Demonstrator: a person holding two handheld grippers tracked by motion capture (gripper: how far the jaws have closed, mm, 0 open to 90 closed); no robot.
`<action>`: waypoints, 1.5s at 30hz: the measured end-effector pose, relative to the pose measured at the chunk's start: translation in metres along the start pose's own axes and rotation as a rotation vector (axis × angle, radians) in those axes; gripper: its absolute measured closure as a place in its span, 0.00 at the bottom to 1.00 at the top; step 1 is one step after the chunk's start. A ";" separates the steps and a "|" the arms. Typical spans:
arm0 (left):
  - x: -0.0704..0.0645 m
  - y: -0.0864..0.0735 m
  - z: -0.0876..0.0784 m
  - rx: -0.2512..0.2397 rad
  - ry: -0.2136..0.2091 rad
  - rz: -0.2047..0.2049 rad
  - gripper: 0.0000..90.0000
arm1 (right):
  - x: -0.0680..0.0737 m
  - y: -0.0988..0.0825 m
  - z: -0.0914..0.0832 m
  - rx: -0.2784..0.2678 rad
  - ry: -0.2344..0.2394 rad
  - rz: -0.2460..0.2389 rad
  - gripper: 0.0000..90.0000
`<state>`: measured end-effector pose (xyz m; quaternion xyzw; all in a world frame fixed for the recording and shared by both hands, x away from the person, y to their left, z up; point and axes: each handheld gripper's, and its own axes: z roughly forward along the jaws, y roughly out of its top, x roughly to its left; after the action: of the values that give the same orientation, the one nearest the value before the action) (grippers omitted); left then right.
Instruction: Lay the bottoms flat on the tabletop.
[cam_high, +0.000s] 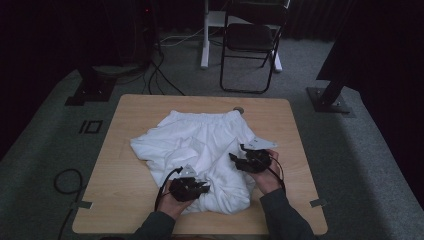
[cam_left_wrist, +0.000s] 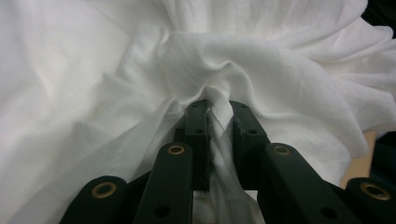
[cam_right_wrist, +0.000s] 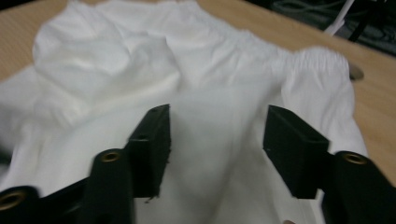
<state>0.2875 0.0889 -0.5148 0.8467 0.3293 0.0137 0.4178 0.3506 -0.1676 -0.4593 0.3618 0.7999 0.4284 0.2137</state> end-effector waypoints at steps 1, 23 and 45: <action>-0.003 -0.002 0.001 0.008 -0.007 0.009 0.88 | 0.002 0.004 0.003 -0.006 -0.009 0.004 0.40; 0.063 0.052 -0.040 -0.116 0.262 -0.093 0.48 | 0.014 -0.041 0.011 0.223 0.027 0.003 0.90; 0.088 -0.045 -0.083 0.032 0.365 -0.293 0.99 | 0.007 -0.078 -0.035 0.251 -0.039 0.050 0.93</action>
<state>0.3077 0.2164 -0.5152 0.7799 0.5187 0.1005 0.3356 0.2923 -0.2097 -0.5058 0.4140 0.8336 0.3230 0.1715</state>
